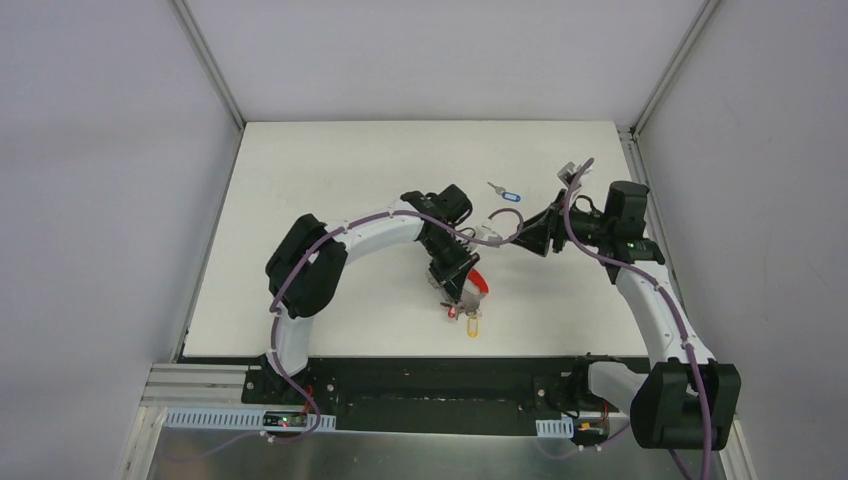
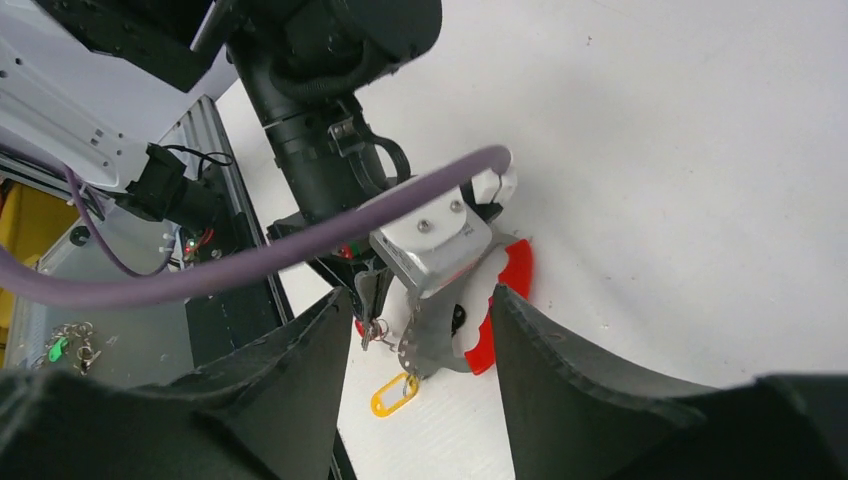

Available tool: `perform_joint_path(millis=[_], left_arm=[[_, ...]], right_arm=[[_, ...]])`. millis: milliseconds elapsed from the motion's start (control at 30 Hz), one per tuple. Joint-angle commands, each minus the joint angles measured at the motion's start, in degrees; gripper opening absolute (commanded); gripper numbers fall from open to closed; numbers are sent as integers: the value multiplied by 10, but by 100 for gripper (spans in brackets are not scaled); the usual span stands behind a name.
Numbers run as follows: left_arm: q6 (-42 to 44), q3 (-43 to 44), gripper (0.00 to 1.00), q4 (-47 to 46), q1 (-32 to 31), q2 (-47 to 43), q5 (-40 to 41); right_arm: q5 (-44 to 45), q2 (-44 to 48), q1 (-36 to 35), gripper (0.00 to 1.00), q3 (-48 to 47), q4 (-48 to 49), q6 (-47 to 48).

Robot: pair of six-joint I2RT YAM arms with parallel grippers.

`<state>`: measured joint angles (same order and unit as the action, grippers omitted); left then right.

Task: Put the keys on the keyring
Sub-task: Place the keyring at the center of the board, then pick up the keyring from the center of the board.

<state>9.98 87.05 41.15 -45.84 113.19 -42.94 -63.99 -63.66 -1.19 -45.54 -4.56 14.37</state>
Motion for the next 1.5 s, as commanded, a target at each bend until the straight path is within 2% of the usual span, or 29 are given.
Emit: perform_joint_path(millis=[0, 100, 300, 400, 467, 667, 867, 1033, 1200, 1467], left_arm=[[-33, -14, 0, -36, -5, 11, -7], [-40, -30, 2, -51, -6, 13, -2], [-8, -55, 29, -49, -5, -12, 21], [19, -63, 48, -36, -4, -49, 48], [34, -63, 53, -23, -3, -70, 73], [73, -66, 57, 19, 14, -134, 135], [73, -70, 60, 47, 74, -174, 152], [64, -61, 61, 65, 100, -158, 133], [23, -31, 59, 51, 102, -101, 122], [-16, 24, 53, 41, 107, -9, 94]], right_arm=[[-6, 29, 19, 57, -7, -63, 54], [-9, 36, 27, 59, 2, -74, 60], [4, 36, 30, 64, 1, -76, 59], [17, 30, 30, 66, -4, -76, 60], [26, 27, 30, 68, -10, -84, 68], [47, 15, 30, 74, -40, -106, 100], [60, -8, 30, 98, -59, -118, 91], [66, -16, 30, 100, -54, -107, 44], [77, -19, 30, 100, -54, -93, 10], [76, -25, 36, 100, -42, -139, 73]])
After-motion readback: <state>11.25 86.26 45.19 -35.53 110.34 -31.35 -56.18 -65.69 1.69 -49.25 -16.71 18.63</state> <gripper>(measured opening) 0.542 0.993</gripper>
